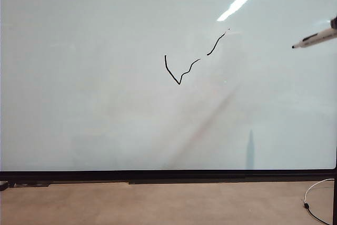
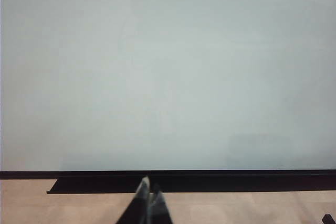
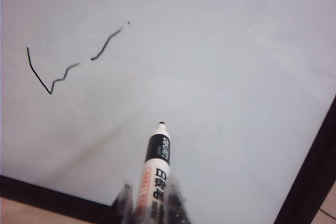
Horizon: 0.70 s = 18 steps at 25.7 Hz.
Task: Pick up the pen on the shelf to the right of the whiteboard and draw a check mark.
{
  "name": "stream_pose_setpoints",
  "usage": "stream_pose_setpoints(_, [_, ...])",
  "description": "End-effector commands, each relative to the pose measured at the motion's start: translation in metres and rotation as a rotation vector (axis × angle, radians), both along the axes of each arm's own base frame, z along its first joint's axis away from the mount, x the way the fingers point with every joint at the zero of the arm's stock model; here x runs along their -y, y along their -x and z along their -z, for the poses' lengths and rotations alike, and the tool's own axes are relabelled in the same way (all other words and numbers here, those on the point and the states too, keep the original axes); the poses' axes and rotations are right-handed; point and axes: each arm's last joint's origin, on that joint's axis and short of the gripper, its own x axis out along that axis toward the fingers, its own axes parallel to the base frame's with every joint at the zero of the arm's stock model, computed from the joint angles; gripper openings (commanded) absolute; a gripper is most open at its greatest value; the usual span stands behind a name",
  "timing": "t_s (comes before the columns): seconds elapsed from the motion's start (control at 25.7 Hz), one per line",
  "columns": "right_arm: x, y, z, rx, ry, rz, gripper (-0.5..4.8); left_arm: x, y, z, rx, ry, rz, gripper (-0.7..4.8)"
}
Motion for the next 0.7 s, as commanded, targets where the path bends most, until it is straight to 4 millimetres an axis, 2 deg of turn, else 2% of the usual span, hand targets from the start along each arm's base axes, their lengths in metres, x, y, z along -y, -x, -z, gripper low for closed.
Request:
stream_pose_setpoints(0.04, [0.0, 0.0, 0.003, -0.002, -0.007, 0.004, -0.06, 0.0, 0.0, -0.002, 0.015, -0.004, 0.0, -0.05])
stream_pose_setpoints(0.7, [0.002, 0.003, 0.019, -0.044, 0.004, 0.035, -0.06, 0.0, 0.0, -0.002, 0.015, -0.004, 0.0, -0.04])
